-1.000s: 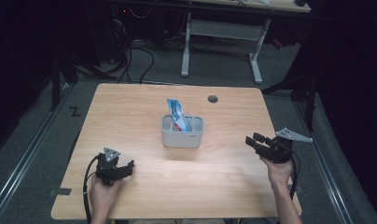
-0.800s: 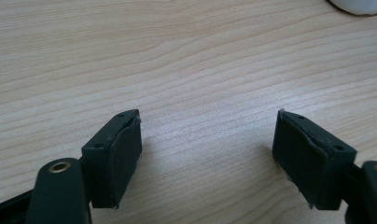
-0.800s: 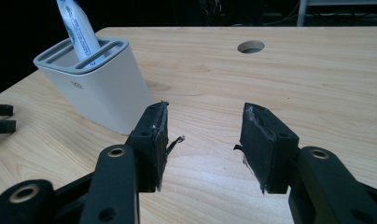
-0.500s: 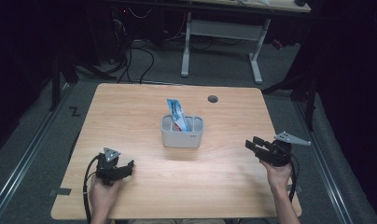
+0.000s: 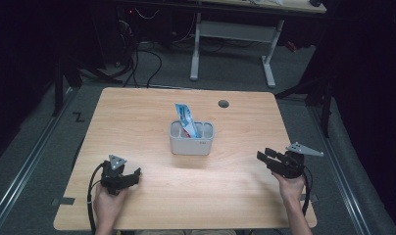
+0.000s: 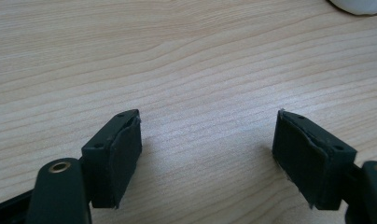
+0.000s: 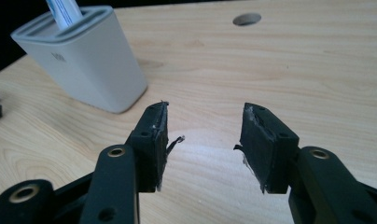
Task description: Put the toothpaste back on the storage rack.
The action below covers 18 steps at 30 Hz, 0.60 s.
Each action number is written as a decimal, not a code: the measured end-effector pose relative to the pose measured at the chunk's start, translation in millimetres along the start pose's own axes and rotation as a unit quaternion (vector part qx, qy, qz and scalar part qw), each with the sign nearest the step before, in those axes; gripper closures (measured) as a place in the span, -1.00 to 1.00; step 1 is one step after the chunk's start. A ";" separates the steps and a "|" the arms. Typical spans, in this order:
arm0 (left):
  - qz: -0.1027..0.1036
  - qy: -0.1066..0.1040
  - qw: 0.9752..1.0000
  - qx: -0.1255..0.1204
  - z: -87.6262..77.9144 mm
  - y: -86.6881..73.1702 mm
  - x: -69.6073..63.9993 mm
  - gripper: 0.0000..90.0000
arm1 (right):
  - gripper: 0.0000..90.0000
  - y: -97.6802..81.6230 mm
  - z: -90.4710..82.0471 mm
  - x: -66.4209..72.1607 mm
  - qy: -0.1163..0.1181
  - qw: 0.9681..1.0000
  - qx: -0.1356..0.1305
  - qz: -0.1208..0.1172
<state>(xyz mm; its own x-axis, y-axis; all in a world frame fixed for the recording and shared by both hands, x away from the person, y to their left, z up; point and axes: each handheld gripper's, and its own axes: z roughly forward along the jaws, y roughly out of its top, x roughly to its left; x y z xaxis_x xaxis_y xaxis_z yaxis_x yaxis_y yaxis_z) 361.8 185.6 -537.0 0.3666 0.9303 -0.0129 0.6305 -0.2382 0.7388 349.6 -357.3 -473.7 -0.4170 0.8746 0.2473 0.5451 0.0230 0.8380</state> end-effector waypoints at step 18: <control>0.000 0.000 1.000 0.000 0.0 0.0 0.0 -0.46 | 0.13 -15.2 13.5 4.8 -0.008 0.999 0.033 -0.013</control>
<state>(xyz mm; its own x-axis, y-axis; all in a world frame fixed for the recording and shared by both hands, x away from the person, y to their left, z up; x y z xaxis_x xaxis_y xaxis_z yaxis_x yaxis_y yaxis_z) 361.8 185.7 -537.0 0.3669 0.9302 -0.0125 0.6303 -0.2387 0.7388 349.2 -346.9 -491.8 -0.4202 0.8808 0.2182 0.5822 0.0772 0.8094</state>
